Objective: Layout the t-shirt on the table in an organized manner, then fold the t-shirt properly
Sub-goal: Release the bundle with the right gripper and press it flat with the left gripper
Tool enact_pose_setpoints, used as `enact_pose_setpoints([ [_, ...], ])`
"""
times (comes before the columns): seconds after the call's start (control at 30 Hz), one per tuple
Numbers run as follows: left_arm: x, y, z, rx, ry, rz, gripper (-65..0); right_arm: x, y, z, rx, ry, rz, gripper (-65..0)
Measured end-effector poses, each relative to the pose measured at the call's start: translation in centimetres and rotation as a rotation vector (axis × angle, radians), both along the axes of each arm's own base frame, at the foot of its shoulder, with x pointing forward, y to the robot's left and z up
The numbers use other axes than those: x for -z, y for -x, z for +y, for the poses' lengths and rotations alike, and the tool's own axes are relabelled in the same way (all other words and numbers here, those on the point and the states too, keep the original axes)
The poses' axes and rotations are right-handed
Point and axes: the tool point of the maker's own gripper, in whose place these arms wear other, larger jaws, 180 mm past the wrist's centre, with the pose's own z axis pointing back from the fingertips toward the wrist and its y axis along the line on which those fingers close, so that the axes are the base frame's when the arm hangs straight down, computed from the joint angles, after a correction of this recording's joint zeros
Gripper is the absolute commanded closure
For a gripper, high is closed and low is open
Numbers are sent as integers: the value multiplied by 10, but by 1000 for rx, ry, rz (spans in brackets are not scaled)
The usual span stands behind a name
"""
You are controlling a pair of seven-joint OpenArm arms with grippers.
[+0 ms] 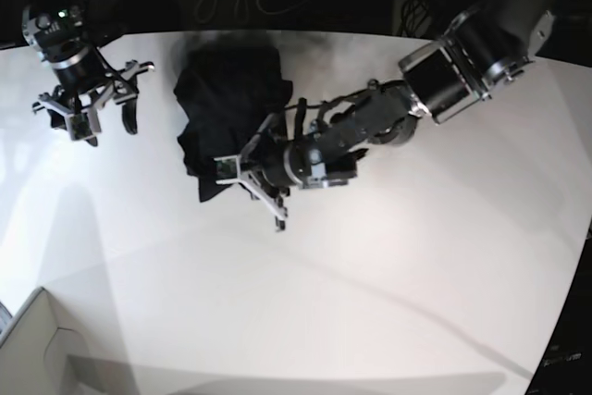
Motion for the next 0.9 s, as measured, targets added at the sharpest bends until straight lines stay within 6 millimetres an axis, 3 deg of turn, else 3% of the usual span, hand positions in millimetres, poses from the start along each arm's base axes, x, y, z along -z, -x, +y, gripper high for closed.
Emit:
enact_pose_setpoints([
  [0.2,5,17,-17,227,-135,-21,-1,8,16,-10,70,-19,25,-385],
  [0.43,4,19,-24,242,-136,-38,-23,13,28,-12,75,-8,57,-385],
  [0.53,1,8,-14,146,-108,1,-90,10,27,-12,74,-5,47,-385],
  [0.67,-3,-10,-1,53,-102,3,-235,10,28,-9,76,-15,48,-385],
  [0.8,-6,-14,0,44,-98,-9,-402,9,27,-9,76,-14,44,-385],
  [0.9,-8,-16,0,41,-94,-16,-486,9,27,-9,76,-14,44,-385],
])
